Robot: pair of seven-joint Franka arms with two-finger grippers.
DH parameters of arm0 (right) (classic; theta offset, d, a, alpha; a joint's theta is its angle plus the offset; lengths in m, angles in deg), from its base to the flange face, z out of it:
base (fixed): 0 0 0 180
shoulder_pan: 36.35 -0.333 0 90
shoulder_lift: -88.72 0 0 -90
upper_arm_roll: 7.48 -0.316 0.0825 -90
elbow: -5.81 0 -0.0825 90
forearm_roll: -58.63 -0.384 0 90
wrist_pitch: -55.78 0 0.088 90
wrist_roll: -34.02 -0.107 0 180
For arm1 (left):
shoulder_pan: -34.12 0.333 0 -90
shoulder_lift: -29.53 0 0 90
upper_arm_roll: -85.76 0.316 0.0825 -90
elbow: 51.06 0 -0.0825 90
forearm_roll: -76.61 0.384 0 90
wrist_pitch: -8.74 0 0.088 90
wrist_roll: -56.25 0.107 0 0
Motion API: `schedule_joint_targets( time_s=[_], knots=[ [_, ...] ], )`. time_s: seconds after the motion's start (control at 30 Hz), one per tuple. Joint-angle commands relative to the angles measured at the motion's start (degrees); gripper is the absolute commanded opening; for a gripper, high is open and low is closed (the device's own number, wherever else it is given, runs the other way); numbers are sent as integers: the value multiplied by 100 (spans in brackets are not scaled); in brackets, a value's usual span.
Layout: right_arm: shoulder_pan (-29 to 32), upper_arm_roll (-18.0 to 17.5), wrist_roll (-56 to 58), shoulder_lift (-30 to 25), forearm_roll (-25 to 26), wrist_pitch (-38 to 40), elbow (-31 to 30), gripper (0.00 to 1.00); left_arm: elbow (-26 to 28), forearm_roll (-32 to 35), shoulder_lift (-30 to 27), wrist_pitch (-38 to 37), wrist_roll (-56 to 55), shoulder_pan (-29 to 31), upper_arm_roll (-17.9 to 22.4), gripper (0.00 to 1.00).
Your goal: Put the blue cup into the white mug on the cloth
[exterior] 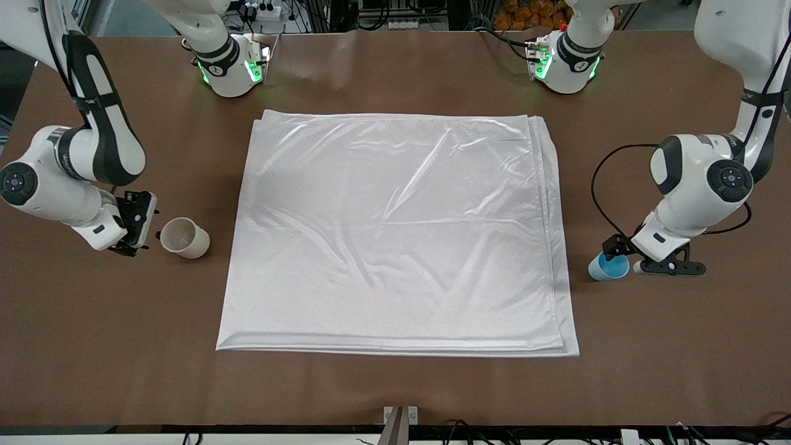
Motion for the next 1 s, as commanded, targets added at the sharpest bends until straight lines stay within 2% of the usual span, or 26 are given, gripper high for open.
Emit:
schedule_joint_targets(
  time_s=[0.0, 0.1, 0.4, 0.5, 0.97],
  knots=[
    [170, -54, 286, 193, 97, -195, 16, 100, -74, 170, 262, 224, 148, 141, -47, 94],
    [284, -63, 304, 290, 97, -300, -1, 100, -110, 170, 376, 242, 210, 150, -47, 90],
    [293, -63, 365, 448, 97, -493, -54, 100, -136, 170, 525, 242, 306, 185, -47, 90],
    [302, -63, 374, 483, 97, -704, -177, 100, -153, 170, 578, 251, 306, 203, -47, 86],
    [311, -71, 374, 545, 79, -977, -379, 100, -171, 100, 710, 374, 315, 238, -56, 0]
  ],
)
